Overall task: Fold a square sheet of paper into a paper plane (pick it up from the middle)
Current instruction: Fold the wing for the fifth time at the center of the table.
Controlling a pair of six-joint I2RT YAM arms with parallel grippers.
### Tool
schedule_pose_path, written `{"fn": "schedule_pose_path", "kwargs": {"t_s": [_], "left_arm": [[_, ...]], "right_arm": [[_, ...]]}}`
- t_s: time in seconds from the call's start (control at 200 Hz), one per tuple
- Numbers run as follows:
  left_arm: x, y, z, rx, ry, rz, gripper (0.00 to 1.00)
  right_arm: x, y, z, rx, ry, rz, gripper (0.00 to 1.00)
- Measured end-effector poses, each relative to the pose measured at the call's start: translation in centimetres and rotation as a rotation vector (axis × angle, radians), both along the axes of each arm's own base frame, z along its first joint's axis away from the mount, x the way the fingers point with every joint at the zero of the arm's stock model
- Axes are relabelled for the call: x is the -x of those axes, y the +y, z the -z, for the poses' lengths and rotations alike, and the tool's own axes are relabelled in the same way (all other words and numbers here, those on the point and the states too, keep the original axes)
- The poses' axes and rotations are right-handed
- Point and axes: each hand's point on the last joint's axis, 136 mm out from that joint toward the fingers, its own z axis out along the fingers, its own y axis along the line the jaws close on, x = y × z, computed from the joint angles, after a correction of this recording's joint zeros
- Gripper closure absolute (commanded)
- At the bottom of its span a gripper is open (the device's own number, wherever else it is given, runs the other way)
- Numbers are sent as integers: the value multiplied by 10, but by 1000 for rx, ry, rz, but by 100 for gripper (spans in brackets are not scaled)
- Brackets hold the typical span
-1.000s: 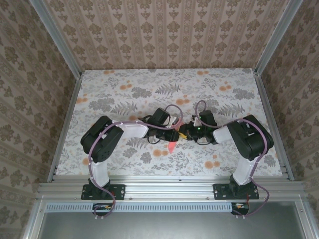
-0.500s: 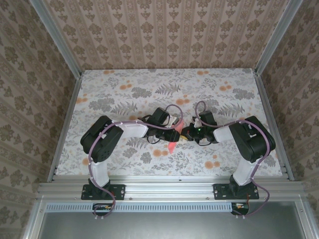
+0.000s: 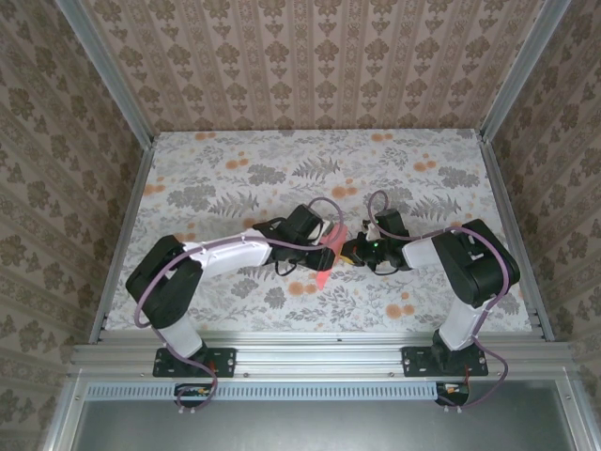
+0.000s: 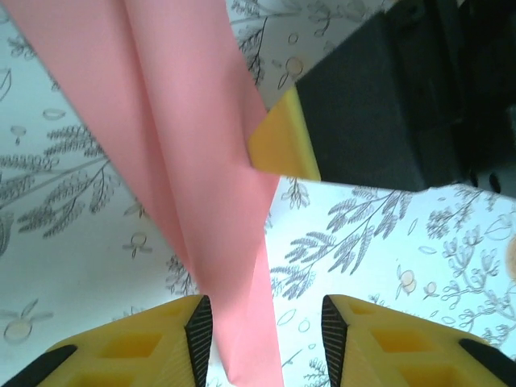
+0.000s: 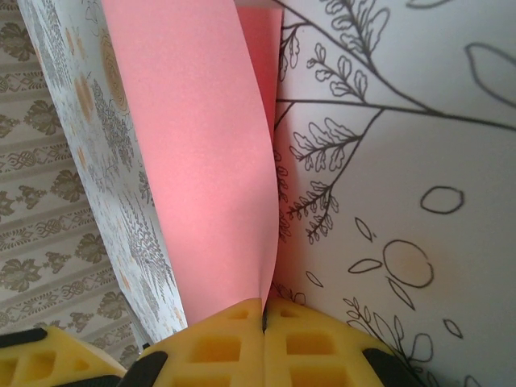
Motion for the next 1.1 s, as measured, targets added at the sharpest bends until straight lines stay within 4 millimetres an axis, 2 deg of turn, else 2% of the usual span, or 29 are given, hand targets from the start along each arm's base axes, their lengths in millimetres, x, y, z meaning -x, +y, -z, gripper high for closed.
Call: {"fn": "schedule_pose_path", "kwargs": {"t_s": [0.19,0.47,0.8,1.1], "left_arm": [[18,11,24,-115,10,-21,55],[21,16,46,-192,10,-41,57],[18,19,49,-271,-36,-33,67],[18,22,51,-338,-96,14,68]], "right_arm": [[2,-1,0,7,9,3,100],[5,-4,1,25,23,8,100],[7,-6,-2,47,26,-3,100],[-2,1,-15,71,-7,-47,100]]}}
